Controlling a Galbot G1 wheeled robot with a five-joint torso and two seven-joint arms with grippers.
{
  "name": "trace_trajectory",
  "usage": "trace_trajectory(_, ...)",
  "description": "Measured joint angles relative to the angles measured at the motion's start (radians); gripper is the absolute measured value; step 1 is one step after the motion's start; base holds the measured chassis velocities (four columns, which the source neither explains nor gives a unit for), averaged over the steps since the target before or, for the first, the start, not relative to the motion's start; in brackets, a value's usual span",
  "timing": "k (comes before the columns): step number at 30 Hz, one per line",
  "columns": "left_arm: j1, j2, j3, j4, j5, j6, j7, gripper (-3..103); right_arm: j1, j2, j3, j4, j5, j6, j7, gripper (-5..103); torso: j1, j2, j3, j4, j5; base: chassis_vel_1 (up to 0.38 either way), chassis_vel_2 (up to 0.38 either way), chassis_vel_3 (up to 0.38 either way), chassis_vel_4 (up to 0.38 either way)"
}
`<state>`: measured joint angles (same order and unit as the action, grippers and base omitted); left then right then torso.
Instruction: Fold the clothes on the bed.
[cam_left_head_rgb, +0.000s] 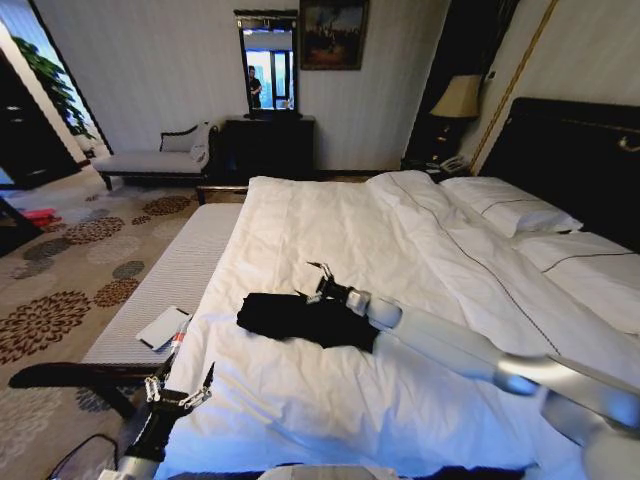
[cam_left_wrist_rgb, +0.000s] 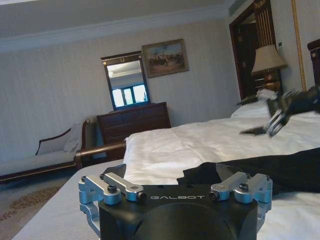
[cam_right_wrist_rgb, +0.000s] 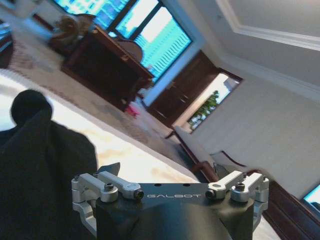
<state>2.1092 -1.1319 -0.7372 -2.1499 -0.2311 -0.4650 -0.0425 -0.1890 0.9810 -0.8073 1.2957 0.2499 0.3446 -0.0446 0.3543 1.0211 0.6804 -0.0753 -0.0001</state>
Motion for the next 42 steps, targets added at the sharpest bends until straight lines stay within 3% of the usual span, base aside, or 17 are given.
trace_trajectory(7, 0.0, 0.0, 0.0, 0.0, 0.0, 0.0, 0.0, 100, -0.002, 0.167, -0.051, -0.148, -0.04, 0.022, -0.008, 100, 0.0, 0.0, 0.0, 0.0, -0.0001, 0.0, 0.0, 0.0, 0.0)
trace_trajectory(12, 0.0, 0.0, 0.0, 0.0, 0.0, 0.0, 0.0, 100, -0.02, 0.225, -0.081, -0.189, -0.066, 0.031, -0.009, 100, 0.0, 0.0, 0.0, -0.0001, -0.0001, 0.0, 0.0, 0.0, 0.0)
trace_trajectory(29, 0.0, 0.0, 0.0, 0.0, 0.0, 0.0, 0.0, 100, -0.059, 0.249, -0.138, -0.065, -0.064, -0.007, 0.053, 100, 0.0, 0.0, 0.0, -0.0001, 0.0, 0.0, 0.0, 0.0, 0.0)
trace_trajectory(36, 0.0, 0.0, 0.0, 0.0, 0.0, 0.0, 0.0, 100, -0.05, 0.287, -0.117, -0.13, -0.026, -0.019, 0.064, 100, 0.0, 0.0, 0.0, -0.0004, 0.0, 0.0, 0.0, 0.0, 0.0)
trace_trajectory(42, 0.0, 0.0, 0.0, 0.0, 0.0, 0.0, 0.0, 100, -0.091, 0.328, -0.114, -0.227, -0.058, -0.007, 0.064, 100, 0.0, 0.0, 0.0, -0.0003, 0.0, 0.0, 0.0, 0.0, 0.0)
